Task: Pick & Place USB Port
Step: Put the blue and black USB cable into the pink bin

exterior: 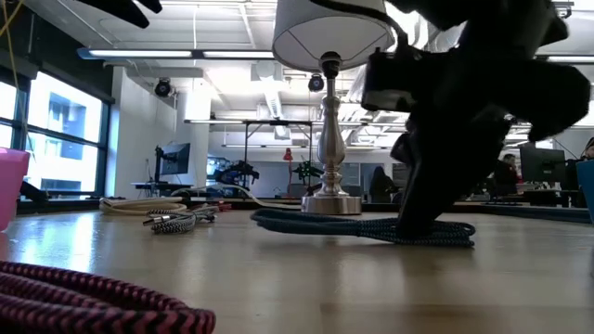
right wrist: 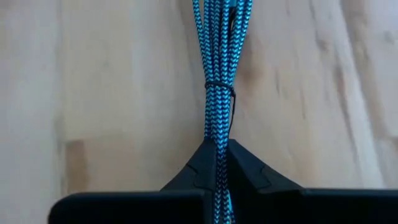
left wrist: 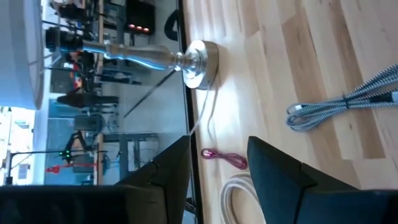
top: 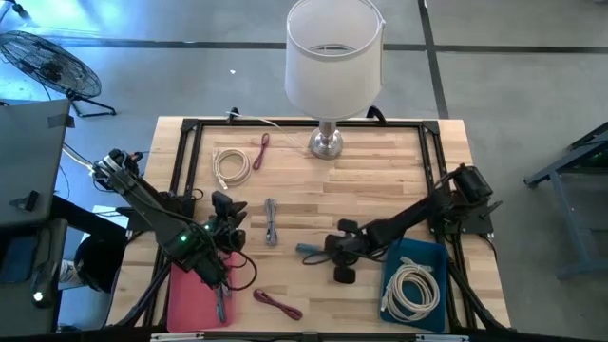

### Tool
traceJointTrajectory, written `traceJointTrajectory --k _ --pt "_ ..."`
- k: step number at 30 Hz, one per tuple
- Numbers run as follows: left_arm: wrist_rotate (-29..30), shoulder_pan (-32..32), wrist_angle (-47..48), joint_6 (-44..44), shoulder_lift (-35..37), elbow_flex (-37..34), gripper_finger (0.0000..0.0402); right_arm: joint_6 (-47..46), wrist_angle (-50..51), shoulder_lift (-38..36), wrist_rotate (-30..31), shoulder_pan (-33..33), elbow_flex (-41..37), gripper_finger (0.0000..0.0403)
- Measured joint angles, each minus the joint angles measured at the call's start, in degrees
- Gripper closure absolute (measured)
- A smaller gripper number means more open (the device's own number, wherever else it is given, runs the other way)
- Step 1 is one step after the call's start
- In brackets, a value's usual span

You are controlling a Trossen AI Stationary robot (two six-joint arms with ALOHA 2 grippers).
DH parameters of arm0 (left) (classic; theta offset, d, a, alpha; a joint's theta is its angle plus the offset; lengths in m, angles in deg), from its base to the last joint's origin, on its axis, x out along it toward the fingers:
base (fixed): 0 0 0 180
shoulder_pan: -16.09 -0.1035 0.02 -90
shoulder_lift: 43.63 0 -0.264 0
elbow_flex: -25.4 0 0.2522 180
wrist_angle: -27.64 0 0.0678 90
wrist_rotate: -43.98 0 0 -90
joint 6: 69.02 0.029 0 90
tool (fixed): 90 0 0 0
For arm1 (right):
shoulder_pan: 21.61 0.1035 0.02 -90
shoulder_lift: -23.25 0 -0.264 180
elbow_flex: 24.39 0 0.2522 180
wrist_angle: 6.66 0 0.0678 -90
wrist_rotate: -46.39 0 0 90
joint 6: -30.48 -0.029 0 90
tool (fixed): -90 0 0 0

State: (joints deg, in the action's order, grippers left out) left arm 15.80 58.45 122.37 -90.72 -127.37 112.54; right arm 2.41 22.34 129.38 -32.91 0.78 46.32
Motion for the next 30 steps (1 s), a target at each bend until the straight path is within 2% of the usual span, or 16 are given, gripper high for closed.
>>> traceJointTrajectory --k 7,15,18,22,30 --pt "2.9 -1.6 -0.2 -2.5 0.5 0.0 0.0247 0.1 6.6 -3.4 8.3 1.7 -0.2 0.0394" --pt "-1.1 -6.9 -0.7 0.0 5.2 0.0 0.0248 1.6 9.1 -7.2 14.6 1.8 -0.1 0.0395" --pt "-3.4 -8.9 -3.0 5.0 7.5 0.0 0.0248 3.1 9.1 -8.1 16.2 1.8 -0.1 0.0395" --pt "-7.4 -12.5 -9.2 16.3 11.9 0.0 0.0248 5.1 8.7 -9.2 18.3 1.8 0.0 0.0395" --pt "-21.2 -21.1 -26.7 37.9 21.5 0.0 0.0248 10.9 4.1 -11.1 24.6 2.7 0.0 0.0395"
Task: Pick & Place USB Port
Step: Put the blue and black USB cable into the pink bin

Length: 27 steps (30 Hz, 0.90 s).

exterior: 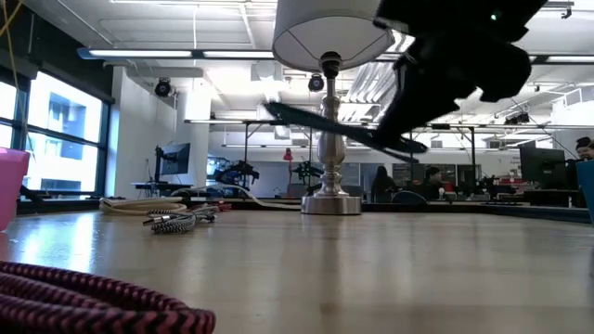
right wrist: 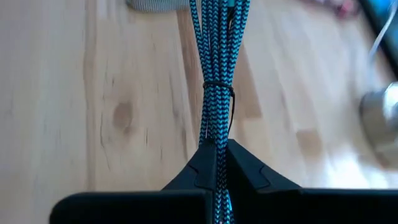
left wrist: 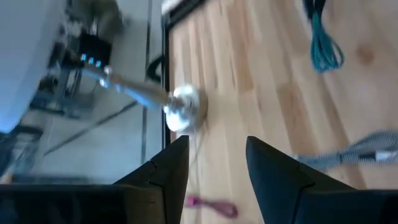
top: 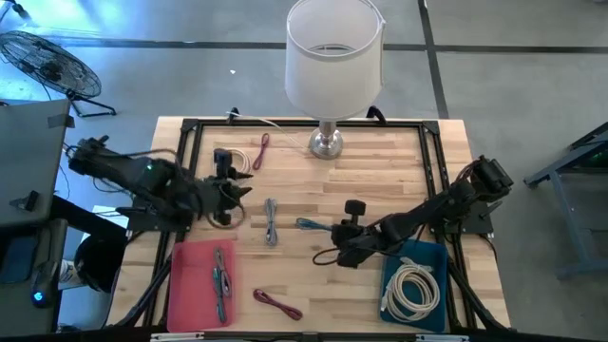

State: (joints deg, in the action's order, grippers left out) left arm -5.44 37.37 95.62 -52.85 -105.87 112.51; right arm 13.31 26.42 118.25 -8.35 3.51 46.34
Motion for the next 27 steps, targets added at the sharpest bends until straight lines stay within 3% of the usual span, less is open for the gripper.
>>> traceJointTrajectory --k 4,16,20,27 --pt "-8.5 -4.3 -12.2 6.2 4.7 -5.9 0.0247 5.7 -3.1 -0.1 5.1 1.7 0.1 0.0395" --pt "-36.7 -16.9 -57.0 12.0 14.1 -35.1 0.0247 14.9 -6.3 -3.3 15.6 2.6 0.1 0.0395" --pt "-42.9 -18.1 -62.6 14.7 14.1 -39.6 0.0247 19.9 -11.6 -4.9 15.5 2.6 0.1 0.0395" --pt "-51.7 -17.4 -70.2 19.6 11.3 -41.9 0.0247 29.6 -21.6 -5.2 8.7 0.3 0.1 0.0395"
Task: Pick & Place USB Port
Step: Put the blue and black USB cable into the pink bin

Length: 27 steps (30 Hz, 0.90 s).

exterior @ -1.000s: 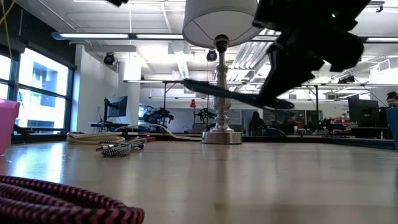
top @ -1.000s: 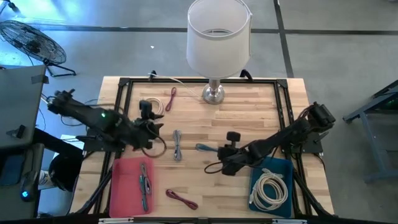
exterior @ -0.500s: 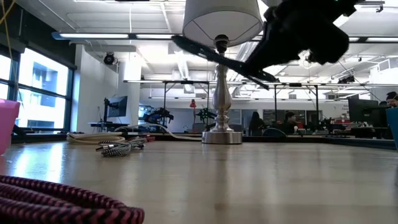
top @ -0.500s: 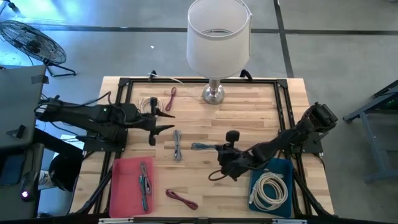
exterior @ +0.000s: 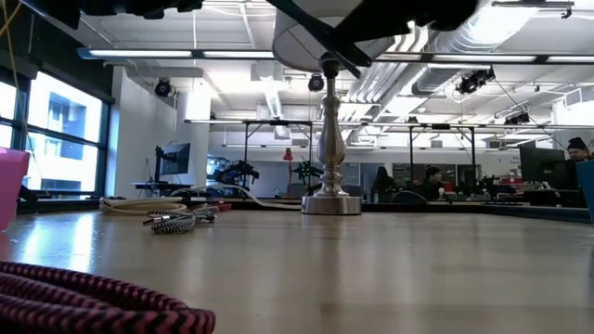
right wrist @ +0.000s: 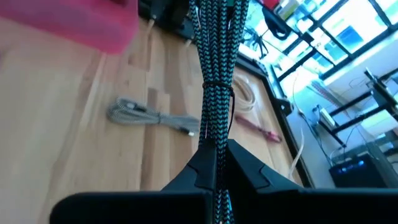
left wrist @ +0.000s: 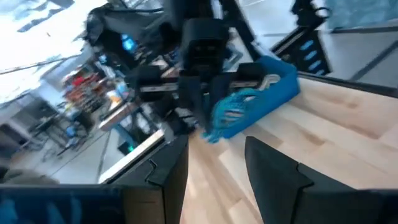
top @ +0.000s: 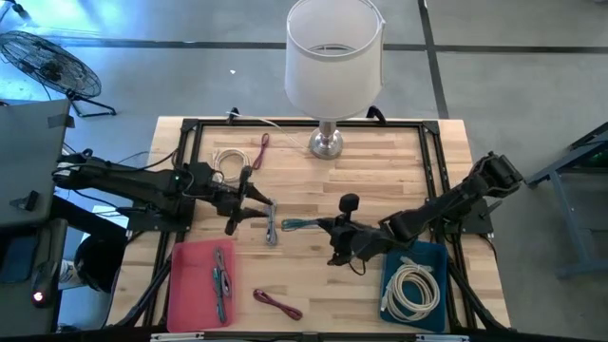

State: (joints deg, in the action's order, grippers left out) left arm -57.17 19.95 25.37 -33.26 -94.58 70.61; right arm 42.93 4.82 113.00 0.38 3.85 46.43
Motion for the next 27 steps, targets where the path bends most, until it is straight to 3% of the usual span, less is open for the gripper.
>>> traceJointTrajectory --k 4,12,20,27 --pt "-1.6 -0.1 -1.0 0.0 -1.8 -0.1 0.0247 3.1 -3.5 0.0 -2.4 -1.7 0.0 0.0395" --pt "2.5 -0.1 -0.4 -1.0 -3.4 -0.1 0.0247 10.0 -9.4 0.0 -7.1 -2.6 0.0 0.0395" --pt "-5.8 -0.1 -6.9 -3.5 -5.9 0.0 0.0247 13.5 -12.2 0.0 -9.9 -3.2 0.0 0.0395" --pt "-6.7 -0.1 -13.2 -3.3 -14.4 0.0 0.0247 13.5 -12.1 0.3 -10.8 -4.1 0.0 0.0395"
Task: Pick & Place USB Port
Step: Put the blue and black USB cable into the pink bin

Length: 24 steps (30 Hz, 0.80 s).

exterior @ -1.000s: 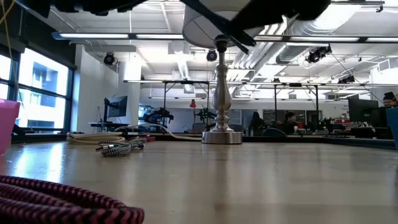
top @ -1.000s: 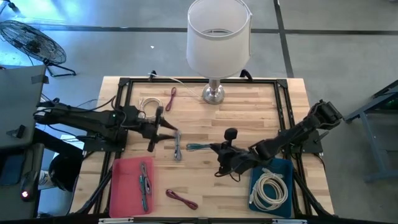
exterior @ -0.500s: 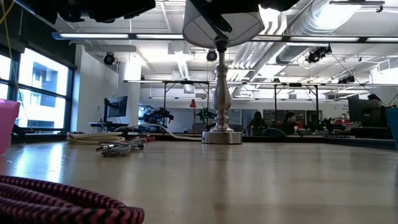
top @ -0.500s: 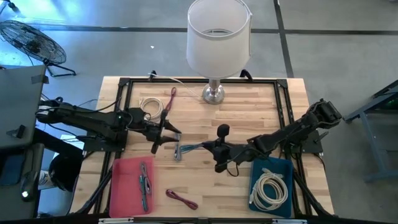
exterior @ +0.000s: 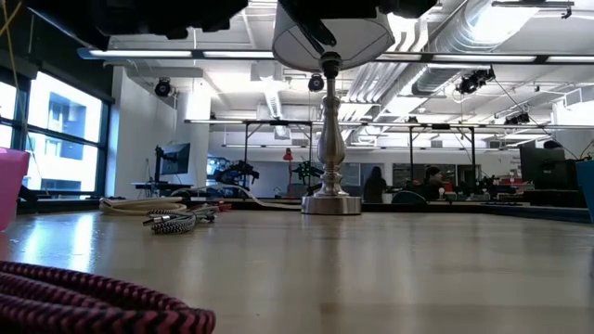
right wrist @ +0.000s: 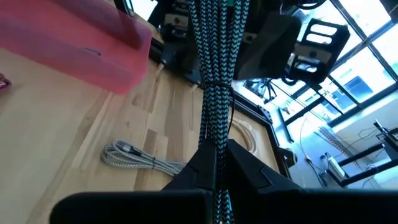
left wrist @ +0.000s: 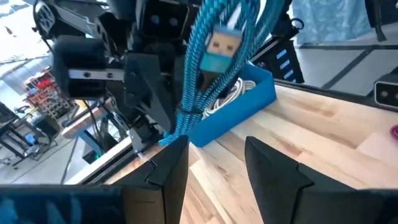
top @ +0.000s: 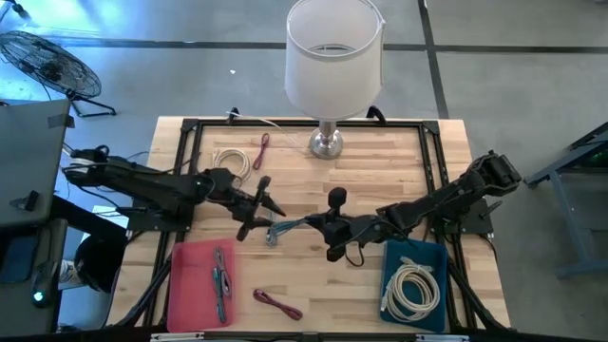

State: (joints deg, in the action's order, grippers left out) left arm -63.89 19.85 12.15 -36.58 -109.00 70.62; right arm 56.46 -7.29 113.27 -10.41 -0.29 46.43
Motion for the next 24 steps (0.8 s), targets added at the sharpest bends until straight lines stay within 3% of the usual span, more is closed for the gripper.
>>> traceJointTrajectory --k 8,24 --pt "-2.2 0.0 -8.4 -0.6 -4.2 0.2 0.0247 -0.1 0.0 0.0 -0.7 0.0 0.0 0.0395" --pt "-4.2 0.0 -8.5 -1.8 -5.0 1.6 0.0247 -0.9 0.0 0.0 -2.5 -1.6 0.0 0.0395"
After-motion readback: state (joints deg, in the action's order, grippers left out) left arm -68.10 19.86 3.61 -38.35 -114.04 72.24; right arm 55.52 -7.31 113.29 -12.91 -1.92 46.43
